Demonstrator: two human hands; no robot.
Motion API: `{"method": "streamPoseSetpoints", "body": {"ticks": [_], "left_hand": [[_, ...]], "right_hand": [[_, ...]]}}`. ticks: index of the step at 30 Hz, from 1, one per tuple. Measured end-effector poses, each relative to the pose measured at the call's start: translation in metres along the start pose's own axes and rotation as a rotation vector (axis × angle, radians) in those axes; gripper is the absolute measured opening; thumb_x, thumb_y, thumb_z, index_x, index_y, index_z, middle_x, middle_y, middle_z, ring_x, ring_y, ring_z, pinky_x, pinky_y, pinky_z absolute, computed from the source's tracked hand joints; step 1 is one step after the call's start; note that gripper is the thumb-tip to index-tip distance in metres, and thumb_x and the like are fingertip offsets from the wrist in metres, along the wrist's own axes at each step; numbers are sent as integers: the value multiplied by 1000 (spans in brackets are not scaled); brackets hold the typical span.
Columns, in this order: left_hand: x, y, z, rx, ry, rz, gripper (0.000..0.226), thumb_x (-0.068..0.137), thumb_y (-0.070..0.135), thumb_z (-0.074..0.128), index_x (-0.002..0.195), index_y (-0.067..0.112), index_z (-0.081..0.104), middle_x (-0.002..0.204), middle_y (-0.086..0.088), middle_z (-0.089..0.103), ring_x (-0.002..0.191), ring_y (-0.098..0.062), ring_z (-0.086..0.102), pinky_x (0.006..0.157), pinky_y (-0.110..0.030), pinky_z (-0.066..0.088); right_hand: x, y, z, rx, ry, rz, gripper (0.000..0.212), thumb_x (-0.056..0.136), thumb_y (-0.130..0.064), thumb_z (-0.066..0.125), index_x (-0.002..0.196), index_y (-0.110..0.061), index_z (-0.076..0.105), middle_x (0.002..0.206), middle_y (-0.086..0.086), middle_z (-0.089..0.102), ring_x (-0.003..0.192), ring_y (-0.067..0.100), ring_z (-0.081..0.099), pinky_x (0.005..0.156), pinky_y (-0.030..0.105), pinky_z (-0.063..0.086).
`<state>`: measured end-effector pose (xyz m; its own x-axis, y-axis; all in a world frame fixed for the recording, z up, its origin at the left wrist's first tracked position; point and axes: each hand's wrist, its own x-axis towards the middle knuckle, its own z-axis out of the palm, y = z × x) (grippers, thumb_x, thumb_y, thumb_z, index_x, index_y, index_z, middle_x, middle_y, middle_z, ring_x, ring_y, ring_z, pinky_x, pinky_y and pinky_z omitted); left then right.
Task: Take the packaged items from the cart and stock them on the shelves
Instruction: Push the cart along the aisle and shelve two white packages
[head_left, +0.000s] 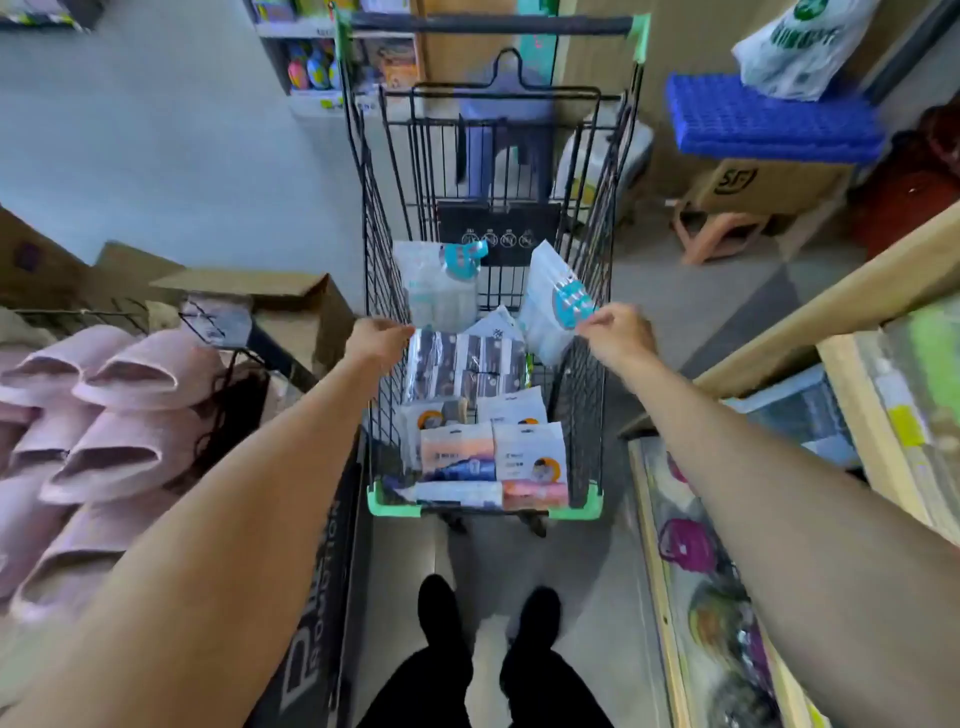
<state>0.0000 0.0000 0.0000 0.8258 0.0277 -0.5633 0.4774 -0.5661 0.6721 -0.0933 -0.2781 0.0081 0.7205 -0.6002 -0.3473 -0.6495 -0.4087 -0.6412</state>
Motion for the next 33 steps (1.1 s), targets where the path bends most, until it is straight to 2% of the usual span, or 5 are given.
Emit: {"method": "streamPoseSetpoints", "body": {"ticks": [5, 10, 16, 27, 33], "left_hand": [[24, -67, 19, 168, 281, -160, 55, 86, 17, 67, 135, 13, 43, 140, -15, 46, 129, -36, 49, 108, -47, 45], [51, -126, 42, 189, 191, -217, 42, 96, 16, 56, 137, 8, 46, 131, -19, 58, 120, -37, 58, 95, -37, 49], [48, -158, 57, 334, 377, -85, 23, 103, 21, 41, 114, 13, 60, 115, -17, 66, 111, -39, 60, 98, -46, 49], [-28, -198, 76, 435, 310, -82, 22, 99, 13, 43, 117, 9, 55, 118, -21, 63, 110, -44, 59, 95, -48, 48], [-72, -245, 58, 556, 199, -43, 23, 98, 13, 44, 119, 6, 49, 122, -25, 60, 115, -45, 56, 98, -48, 44]], "right_hand": [[17, 61, 43, -164, 117, 153, 26, 86, -22, 69, 109, -10, 70, 117, 13, 70, 112, 35, 65, 89, 36, 52], [17, 129, 81, -304, 132, 186, 25, 90, -18, 64, 110, -2, 65, 120, 21, 66, 114, 39, 62, 87, 39, 50], [10, 150, 99, -312, 206, 117, 18, 86, -6, 62, 102, -3, 70, 108, 21, 71, 104, 42, 65, 82, 41, 51], [-49, 198, 77, -284, 242, 147, 9, 86, -8, 68, 94, -5, 73, 100, 18, 71, 98, 39, 66, 76, 41, 57], [-121, 229, 82, -228, 207, 176, 8, 84, -8, 68, 89, -5, 73, 94, 17, 73, 94, 35, 69, 68, 30, 46]]}}
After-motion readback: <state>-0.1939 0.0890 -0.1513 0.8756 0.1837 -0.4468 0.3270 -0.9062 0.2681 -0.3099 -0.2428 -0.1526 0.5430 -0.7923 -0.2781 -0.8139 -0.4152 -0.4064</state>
